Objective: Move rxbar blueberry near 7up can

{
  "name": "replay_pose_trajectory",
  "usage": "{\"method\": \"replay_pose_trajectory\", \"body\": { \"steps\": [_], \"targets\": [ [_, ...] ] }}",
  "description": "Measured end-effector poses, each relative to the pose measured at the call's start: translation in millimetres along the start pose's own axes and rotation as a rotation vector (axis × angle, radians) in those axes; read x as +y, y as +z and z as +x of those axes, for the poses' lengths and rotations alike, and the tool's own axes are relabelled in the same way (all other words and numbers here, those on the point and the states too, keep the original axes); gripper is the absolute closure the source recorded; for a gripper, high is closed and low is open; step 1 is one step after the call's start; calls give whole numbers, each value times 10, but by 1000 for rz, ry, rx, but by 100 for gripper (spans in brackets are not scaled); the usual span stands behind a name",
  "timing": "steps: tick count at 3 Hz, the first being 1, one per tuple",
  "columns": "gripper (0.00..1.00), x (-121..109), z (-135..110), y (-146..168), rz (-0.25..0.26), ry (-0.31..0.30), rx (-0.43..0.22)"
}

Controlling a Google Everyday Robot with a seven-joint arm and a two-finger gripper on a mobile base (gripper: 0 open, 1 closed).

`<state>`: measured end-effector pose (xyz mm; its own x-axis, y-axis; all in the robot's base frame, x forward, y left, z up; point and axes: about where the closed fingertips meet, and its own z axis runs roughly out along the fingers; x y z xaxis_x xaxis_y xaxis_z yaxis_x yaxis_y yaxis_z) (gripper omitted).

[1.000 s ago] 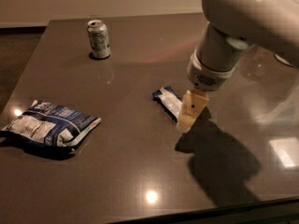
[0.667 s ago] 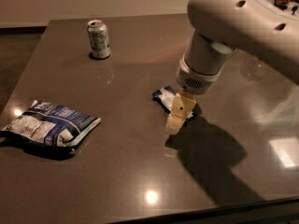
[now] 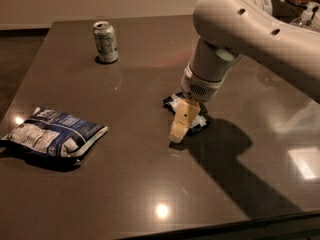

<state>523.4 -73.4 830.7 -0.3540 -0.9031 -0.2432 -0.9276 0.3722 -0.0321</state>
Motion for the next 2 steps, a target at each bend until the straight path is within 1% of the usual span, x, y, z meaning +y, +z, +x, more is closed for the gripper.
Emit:
{"method": "replay_pose_trajectory", "body": {
  "steps": [1, 2],
  "targets": [
    [16, -80, -15, 36, -22, 8, -4],
    [40, -143, -46, 18, -43, 15, -10]
  ]
}}
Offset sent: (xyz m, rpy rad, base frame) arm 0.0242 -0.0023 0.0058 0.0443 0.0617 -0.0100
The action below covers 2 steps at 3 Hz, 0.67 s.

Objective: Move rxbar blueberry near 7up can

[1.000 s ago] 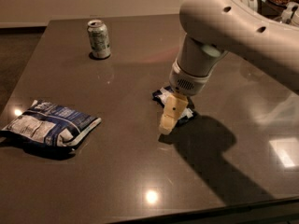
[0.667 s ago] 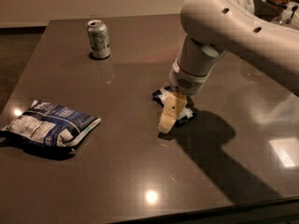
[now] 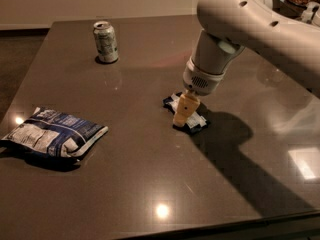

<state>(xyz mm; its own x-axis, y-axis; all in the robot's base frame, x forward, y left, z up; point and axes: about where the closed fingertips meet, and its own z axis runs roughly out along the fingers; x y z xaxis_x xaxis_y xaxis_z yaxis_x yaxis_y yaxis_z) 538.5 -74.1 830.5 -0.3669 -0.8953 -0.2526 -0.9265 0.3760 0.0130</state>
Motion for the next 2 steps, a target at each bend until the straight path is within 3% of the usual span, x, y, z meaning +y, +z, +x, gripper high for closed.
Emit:
{"method": "replay_pose_trajectory", "body": {
  "steps": [1, 2],
  "targets": [
    [71, -32, -33, -32, -10, 2, -4],
    [95, -31, -40, -58, -10, 2, -4]
  ]
}}
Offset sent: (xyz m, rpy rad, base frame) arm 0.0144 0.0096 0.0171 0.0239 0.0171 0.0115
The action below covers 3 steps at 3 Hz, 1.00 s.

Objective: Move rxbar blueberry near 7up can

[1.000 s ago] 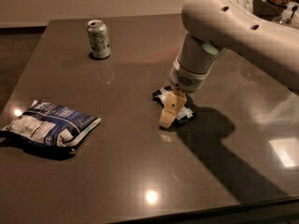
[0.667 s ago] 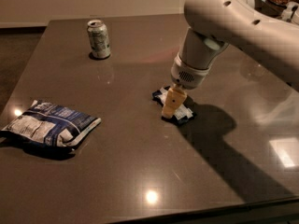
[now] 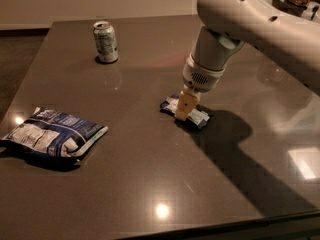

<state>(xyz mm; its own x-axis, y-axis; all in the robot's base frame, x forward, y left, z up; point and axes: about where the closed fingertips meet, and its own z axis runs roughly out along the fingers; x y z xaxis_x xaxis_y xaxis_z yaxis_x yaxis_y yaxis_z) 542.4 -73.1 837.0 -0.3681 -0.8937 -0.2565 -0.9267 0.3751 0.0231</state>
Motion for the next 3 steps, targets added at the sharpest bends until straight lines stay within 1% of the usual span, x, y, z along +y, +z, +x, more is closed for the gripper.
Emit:
{"method": "replay_pose_trajectory", "body": {
  "steps": [1, 2, 3],
  "targets": [
    [100, -124, -440, -226, 13, -27, -43],
    [100, -124, -440, -225, 13, -27, -43],
    [100, -222, -553, -237, 38, -9, -37]
  ]
}}
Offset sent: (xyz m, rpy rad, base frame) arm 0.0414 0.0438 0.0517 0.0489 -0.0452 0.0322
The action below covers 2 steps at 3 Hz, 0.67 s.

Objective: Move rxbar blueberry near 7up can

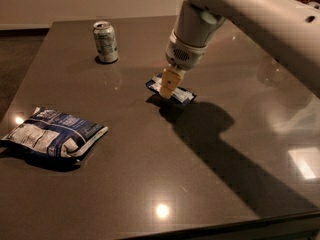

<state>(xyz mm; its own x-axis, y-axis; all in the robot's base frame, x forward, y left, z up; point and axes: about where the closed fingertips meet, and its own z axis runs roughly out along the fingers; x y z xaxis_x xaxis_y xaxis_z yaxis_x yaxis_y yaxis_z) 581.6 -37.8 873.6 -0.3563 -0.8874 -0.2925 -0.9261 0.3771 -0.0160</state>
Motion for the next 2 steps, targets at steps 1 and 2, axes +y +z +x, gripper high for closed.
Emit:
{"method": "replay_pose_trajectory", "body": {
  "steps": [1, 2],
  "targets": [
    [100, -184, -206, 34, 20, 1, 17],
    [100, -406, -511, 50, 33, -15, 20]
  ]
}}
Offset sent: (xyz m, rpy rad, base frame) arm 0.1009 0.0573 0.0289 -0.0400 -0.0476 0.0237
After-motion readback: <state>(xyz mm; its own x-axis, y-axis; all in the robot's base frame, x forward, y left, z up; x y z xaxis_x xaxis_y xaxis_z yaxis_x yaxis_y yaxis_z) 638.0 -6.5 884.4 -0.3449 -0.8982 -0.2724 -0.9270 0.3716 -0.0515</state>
